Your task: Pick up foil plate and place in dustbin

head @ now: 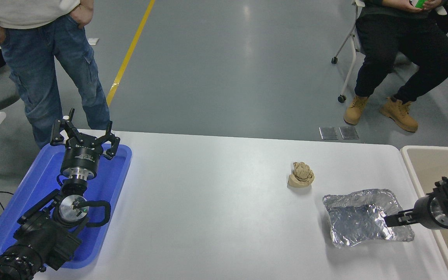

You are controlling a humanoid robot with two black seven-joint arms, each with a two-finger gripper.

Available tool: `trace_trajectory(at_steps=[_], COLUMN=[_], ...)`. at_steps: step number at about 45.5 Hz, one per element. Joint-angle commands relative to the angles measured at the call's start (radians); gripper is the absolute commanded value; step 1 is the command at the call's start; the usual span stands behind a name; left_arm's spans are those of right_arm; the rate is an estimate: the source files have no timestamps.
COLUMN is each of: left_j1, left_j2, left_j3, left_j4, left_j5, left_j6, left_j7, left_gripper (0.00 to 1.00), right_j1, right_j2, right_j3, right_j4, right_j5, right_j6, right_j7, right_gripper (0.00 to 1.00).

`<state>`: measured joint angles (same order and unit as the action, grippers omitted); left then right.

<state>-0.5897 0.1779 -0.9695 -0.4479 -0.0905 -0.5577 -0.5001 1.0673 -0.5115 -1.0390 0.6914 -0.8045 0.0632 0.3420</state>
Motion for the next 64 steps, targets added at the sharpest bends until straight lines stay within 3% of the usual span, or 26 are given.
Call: trace_trajectory(at_steps=[1, 13, 22, 29, 43, 64], left_j1=[0.001, -0.001, 0.001, -0.001, 0.001, -0.001], left_j2=[0.0, 0.0, 0.0, 0.0, 0.0, 0.0], left_j3=[0.0, 0.0, 0.0, 0.0, 0.0, 0.0], left_j4=[0.0, 0.0, 0.0, 0.0, 0.0, 0.0], left_j5=[0.0, 0.0, 0.0, 0.0, 0.0, 0.0], left_j6=[0.001, 0.001, -0.001, -0.001, -0.001, -0.001], left_j7=[0.0, 0.0, 0.0, 0.0, 0.0, 0.0], left_gripper=[1.0, 1.0, 1.0, 1.0, 1.0, 1.0], right_j1=[-0.038, -0.046, -0.037, -0.015, 0.152, 0.64], right_j2=[0.014, 0.013, 0.011, 0.007, -0.073, -0.206], right_j3=[0.001, 0.001, -0.001, -0.007, -0.078, -0.128], right_j4=[-0.046, -0.046, -0.042, -0.029, 0.095, 0.356], right_j5=[0.01, 0.01, 0.008, 0.001, -0.015, -0.019], right_j6=[-0.011, -0.01, -0.006, 0.001, 0.052, 0.371], right_j7=[0.0, 0.0, 0.002, 0.012, 0.103, 0.114], right_gripper=[0.64, 0.14, 0.0, 0.0, 0.0, 0.0])
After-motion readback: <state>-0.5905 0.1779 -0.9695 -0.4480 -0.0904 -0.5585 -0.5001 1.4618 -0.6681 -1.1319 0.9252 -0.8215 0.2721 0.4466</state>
